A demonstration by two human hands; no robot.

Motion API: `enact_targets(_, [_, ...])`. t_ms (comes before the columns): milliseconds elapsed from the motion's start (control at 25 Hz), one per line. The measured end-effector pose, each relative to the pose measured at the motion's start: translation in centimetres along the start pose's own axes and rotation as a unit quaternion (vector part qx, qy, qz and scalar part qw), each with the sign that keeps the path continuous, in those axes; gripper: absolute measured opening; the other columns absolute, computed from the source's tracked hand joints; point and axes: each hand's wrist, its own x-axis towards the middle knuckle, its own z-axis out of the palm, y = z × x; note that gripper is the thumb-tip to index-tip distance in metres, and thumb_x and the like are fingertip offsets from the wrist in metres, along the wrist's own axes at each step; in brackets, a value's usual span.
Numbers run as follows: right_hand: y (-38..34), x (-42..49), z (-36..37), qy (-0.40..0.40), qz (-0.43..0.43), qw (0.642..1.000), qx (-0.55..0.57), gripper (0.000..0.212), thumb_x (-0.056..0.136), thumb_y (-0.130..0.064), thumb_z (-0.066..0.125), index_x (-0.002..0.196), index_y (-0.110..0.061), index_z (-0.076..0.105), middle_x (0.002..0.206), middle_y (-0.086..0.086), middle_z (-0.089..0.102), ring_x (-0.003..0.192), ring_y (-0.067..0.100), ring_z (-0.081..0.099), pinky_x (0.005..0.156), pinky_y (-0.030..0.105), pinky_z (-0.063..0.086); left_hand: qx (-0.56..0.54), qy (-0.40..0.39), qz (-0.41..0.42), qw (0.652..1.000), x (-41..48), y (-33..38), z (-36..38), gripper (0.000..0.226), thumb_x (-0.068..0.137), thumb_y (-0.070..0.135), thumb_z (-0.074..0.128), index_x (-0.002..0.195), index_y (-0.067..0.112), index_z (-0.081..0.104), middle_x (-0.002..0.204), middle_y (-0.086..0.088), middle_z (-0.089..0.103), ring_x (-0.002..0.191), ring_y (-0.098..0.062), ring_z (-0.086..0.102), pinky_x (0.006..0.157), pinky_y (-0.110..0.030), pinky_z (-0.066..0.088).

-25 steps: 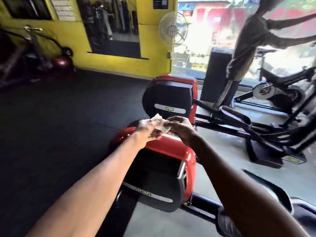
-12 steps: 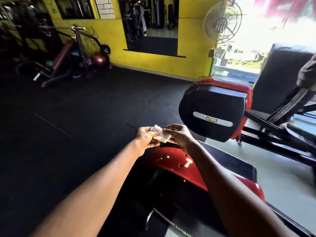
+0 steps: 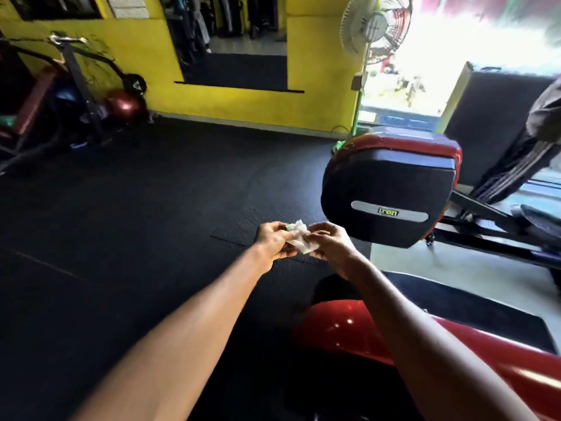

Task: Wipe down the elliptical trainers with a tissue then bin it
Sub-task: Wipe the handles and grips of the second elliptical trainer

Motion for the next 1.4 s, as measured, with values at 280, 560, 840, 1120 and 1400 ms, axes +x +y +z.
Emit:
enact_targets(280, [-3.1, 7.0, 5.7, 0.106, -0.012, 0.994, 0.025, 0.018, 0.092, 0.005, 0.062, 0.088, -0.012, 0.06, 0.08, 0.006, 0.064, 0.067, 0.016, 0.063, 0.068, 0.035, 0.055, -0.003, -0.07, -0.011, 0.998, 9.8, 5.0, -4.8, 0.022, 0.092, -0.007, 0.068, 0.108, 0.007, 0.061, 0.101, -0.014, 0.07, 0.072, -0.021, 0.069, 0.058, -0.03, 0.062])
enact_targets(560, [-5.7, 12.8, 1.3, 0.209, -0.053, 0.976, 0.043, 0.021, 0.091, 0.01, 0.053, 0.101, 0.001, 0.07, 0.101, 0.021, 0.069, 0.088, 0.031, 0.068, 0.087, 0.048, 0.057, 0.031, -0.2, -0.004, 0.979, 19.7, 10.3, 0.3, 0.025, 0.093, -0.009, 0.064, 0.102, 0.013, 0.057, 0.112, -0.022, 0.067, 0.08, -0.028, 0.068, 0.058, -0.034, 0.063])
enact_targets(840, [-7.2, 20.5, -8.3, 0.315, -0.11, 0.942, 0.026, 0.025, 0.082, -0.008, 0.077, 0.105, -0.005, 0.069, 0.095, 0.01, 0.069, 0.079, 0.018, 0.064, 0.071, 0.03, 0.055, 0.132, -0.328, -0.039, 0.935, 30.6, 15.6, 11.9, 0.012, 0.099, 0.002, 0.06, 0.095, 0.013, 0.06, 0.086, -0.011, 0.065, 0.066, -0.021, 0.064, 0.063, -0.035, 0.059])
enact_targets(1120, [-8.9, 22.3, -17.0, 0.507, -0.042, 0.861, 0.027, 0.018, 0.095, -0.008, 0.068, 0.108, 0.004, 0.069, 0.093, 0.009, 0.069, 0.084, 0.02, 0.065, 0.067, 0.028, 0.05, 0.258, -0.488, -0.003, 0.834, 36.1, 19.1, 25.6, 0.02, 0.09, 0.04, 0.072, 0.094, 0.021, 0.077, 0.085, 0.002, 0.069, 0.082, -0.019, 0.062, 0.081, -0.037, 0.046])
enact_targets(1400, [-11.3, 23.6, -27.2, 0.668, -0.053, 0.74, 0.053, 0.019, 0.095, -0.008, 0.068, 0.107, 0.006, 0.069, 0.09, 0.012, 0.07, 0.074, 0.019, 0.064, 0.072, 0.036, 0.052, 0.28, -0.668, 0.027, 0.689, 38.0, 21.7, 41.8, 0.015, 0.093, 0.009, 0.074, 0.108, 0.007, 0.071, 0.089, -0.007, 0.075, 0.075, -0.02, 0.072, 0.066, -0.029, 0.06])
